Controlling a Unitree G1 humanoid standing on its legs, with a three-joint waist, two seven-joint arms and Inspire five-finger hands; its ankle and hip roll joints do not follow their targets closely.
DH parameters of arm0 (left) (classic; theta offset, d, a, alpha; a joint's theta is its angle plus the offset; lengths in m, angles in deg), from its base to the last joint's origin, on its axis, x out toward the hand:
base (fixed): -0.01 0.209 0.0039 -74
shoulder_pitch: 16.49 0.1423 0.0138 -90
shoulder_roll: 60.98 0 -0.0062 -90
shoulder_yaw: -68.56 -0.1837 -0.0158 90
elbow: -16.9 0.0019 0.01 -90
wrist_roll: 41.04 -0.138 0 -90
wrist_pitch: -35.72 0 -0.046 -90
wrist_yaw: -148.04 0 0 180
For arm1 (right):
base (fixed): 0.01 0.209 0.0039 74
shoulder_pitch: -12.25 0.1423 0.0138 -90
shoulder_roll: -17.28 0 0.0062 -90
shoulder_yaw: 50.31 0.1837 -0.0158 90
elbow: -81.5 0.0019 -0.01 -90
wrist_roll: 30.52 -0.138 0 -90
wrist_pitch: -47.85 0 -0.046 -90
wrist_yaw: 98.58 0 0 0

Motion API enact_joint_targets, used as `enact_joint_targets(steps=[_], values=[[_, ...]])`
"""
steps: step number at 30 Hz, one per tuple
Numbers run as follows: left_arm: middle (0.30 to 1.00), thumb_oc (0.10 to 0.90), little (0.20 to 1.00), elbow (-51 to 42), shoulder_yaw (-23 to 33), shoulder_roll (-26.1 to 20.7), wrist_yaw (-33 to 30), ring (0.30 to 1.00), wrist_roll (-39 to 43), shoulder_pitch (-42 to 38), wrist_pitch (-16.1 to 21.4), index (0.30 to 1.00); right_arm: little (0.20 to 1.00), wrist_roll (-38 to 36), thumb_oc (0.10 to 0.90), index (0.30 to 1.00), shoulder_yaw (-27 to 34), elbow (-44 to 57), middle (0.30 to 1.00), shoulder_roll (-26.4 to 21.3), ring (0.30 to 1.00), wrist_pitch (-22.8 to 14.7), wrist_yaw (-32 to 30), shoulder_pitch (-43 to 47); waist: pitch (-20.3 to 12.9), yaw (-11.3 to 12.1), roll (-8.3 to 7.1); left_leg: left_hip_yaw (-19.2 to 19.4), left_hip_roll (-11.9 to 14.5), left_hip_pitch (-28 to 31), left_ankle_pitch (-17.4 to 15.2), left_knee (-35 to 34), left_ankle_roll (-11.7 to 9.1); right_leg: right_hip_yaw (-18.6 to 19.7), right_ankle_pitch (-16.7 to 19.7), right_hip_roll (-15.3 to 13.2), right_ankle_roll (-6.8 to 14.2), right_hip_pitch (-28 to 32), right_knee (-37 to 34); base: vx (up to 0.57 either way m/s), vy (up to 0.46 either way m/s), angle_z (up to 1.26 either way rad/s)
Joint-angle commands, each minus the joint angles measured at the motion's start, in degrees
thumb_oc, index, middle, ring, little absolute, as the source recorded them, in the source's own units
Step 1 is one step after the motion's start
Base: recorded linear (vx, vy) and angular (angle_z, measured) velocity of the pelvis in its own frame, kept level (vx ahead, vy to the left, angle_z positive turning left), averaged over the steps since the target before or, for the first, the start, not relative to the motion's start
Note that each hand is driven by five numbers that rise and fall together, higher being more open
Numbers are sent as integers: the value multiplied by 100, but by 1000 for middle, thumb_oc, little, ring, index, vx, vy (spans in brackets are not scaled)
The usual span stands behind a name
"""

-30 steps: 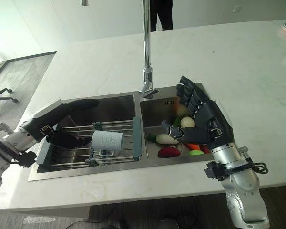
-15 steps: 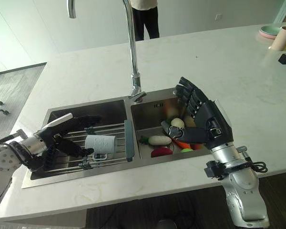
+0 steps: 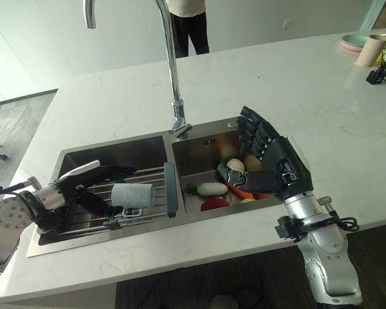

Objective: Place the dishes in the dishwasher.

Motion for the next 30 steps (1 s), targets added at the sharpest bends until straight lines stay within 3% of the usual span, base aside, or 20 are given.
enact_joint_targets(steps=[1,30], values=[[900,800,900,93,-11,-121,-183,900,-143,-1037,212,900,900,34,800,900,0,331,900,-196,900,-538,58,747,-336,-93,-68,-66,356,91,-794,459,-219,-318,-147,-40,264,448,-171,0,0,0],[900,800,900,514,-198,80,-531,900,-695,-958,326,900,900,86,800,900,-90,363,900,-80,900,-437,215,702,-344,-179,-89,37,394,170,-814,459,-205,-280,-152,-18,254,467,-171,4,0,-1]])
